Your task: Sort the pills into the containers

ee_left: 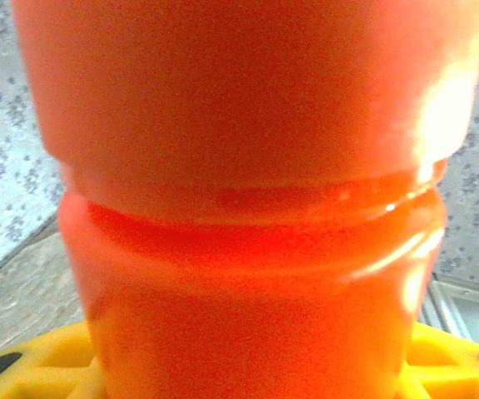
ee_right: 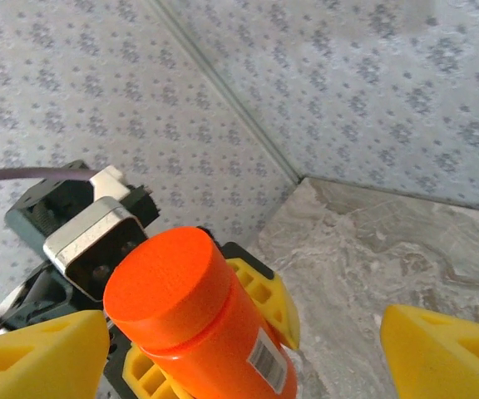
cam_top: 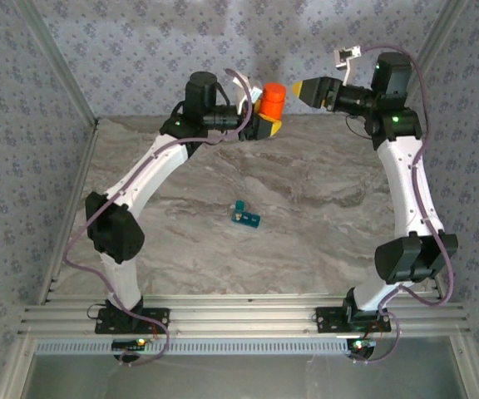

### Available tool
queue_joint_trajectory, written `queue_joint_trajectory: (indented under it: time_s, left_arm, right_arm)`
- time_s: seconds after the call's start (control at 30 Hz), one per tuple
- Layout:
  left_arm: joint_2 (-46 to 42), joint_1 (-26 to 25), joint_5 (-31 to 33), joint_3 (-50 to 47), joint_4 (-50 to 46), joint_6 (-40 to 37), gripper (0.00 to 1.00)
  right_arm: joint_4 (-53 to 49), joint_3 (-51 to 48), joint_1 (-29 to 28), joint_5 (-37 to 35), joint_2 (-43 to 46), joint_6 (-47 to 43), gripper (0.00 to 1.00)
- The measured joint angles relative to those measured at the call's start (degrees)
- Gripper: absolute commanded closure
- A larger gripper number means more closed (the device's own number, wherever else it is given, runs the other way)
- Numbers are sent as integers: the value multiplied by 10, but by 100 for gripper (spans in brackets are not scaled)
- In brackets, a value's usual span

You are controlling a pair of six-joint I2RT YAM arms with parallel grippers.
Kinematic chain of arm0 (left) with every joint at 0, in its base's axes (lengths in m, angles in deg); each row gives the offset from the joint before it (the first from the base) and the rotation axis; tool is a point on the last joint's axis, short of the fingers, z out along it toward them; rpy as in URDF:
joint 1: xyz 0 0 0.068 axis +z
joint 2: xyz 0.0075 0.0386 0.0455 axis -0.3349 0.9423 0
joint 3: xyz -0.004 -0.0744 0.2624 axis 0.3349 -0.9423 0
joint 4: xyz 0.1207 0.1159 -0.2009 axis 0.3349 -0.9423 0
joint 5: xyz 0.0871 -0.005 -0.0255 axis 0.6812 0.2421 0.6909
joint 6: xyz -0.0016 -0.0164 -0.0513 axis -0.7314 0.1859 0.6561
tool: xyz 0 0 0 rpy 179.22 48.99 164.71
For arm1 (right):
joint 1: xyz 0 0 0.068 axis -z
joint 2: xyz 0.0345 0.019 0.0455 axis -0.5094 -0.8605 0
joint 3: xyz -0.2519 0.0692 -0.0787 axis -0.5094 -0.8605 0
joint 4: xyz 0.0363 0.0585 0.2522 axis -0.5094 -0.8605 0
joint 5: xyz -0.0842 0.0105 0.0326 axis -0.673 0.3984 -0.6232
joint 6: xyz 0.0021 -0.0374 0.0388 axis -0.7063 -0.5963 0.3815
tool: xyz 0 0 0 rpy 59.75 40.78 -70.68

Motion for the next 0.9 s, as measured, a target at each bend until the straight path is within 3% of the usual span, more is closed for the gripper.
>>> queue_joint_trajectory:
  time_s: [0.6,0.9]
  left_arm:
    - [21,0,-42,26,-58,0,100]
    - [21,-1,-45,27,-58,0,100]
  right_arm:
    - [-50,54,-44,45,-39,-29,19]
    - [-69,54,-49,40,-39,-47,43]
